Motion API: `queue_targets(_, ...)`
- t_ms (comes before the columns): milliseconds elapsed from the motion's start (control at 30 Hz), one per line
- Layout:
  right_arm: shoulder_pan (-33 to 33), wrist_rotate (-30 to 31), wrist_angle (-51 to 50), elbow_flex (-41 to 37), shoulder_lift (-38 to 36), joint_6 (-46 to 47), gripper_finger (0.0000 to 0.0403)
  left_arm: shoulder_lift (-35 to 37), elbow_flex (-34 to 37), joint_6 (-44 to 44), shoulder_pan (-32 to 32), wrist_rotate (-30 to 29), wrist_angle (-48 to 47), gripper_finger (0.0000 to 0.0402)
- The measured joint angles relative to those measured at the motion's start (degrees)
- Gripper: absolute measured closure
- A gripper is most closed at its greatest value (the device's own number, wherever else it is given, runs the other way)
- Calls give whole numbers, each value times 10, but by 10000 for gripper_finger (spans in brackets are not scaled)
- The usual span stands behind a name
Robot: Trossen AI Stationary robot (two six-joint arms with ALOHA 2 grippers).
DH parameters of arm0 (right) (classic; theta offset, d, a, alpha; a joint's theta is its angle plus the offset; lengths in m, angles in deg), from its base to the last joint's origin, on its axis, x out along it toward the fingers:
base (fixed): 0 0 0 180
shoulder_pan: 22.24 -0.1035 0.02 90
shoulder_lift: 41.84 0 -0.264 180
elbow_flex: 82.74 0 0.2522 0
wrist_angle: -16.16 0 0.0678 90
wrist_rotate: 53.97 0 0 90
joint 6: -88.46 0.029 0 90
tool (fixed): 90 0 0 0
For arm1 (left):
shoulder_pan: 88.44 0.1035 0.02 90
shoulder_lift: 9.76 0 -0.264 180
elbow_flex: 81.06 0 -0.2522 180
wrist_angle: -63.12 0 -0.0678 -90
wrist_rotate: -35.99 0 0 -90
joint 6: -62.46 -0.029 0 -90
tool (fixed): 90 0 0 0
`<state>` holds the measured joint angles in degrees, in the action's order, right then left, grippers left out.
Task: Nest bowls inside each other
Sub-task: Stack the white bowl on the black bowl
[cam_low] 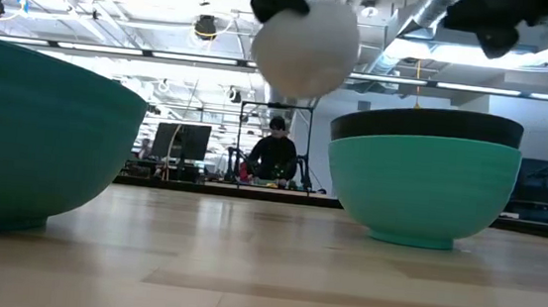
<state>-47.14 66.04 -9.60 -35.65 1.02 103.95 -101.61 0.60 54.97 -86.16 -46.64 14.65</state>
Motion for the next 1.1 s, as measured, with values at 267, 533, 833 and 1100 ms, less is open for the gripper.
queue_targets(267, -38, -1, -56, -41, -87, 82, 321, 0, -26, 69, -50, -9, 30, 401)
queue_targets(533, -63, 0, -104, -46, -118, 87, 321, -15, -28, 148, -69, -20, 84, 401)
queue_targets(833, -66, -39, -166, -46, -156, 66, 321, -187, -186, 184, -91, 2, 58, 401)
queue_targets(1100, -66, -51, -260, -46, -221, 65, 321, -338, -426, 230, -106, -21, -74, 401)
